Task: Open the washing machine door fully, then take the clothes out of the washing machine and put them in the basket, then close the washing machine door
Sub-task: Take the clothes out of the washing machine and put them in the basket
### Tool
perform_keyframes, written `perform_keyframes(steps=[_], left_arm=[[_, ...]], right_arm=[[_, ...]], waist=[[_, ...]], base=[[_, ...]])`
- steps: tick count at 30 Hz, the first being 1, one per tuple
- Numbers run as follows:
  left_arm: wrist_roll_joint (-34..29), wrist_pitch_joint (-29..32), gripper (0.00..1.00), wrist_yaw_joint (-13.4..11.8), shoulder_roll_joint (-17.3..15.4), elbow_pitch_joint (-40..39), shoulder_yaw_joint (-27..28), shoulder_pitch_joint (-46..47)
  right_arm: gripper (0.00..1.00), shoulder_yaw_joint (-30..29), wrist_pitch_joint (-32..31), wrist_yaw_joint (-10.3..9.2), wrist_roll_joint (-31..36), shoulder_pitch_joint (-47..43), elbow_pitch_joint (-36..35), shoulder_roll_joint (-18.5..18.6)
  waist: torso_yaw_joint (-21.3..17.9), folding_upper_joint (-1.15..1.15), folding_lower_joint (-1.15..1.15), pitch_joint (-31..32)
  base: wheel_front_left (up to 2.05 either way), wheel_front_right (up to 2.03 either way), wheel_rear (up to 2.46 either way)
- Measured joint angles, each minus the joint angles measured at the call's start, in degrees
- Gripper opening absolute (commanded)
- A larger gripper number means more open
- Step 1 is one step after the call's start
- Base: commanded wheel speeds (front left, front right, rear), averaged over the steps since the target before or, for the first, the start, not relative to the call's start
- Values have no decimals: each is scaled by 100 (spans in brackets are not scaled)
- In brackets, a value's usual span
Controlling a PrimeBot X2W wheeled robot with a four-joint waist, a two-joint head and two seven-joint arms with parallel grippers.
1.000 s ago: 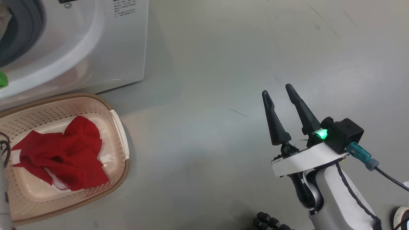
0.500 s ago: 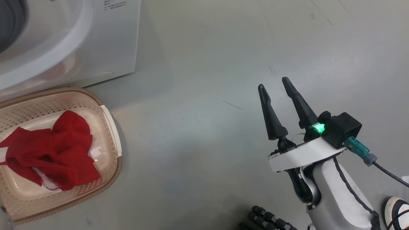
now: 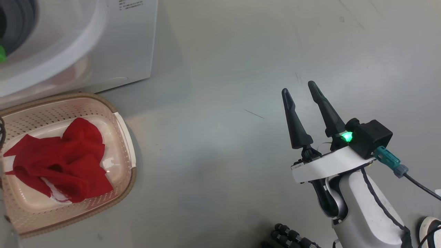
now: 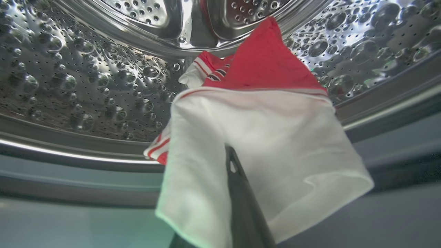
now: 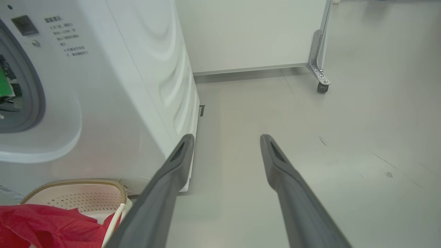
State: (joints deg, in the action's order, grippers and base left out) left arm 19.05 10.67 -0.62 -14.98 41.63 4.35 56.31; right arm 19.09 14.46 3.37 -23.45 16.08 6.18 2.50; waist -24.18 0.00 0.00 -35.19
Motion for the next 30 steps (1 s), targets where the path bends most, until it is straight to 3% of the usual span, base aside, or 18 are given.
perform_keyframes(steps=[15,30], left_arm=[[-65,-928,0,493,210,267,-293,-352],[-336,-1790,0,697,600,447,-900,-1311]], right_arm=[[100,-231,0,-48,210,25,101,1],[100,-438,0,8,396,-79,350,20]], waist=[[420,0,0,342],[1050,0,0,1115]], base=[[0,0,0],[0,0,0]])
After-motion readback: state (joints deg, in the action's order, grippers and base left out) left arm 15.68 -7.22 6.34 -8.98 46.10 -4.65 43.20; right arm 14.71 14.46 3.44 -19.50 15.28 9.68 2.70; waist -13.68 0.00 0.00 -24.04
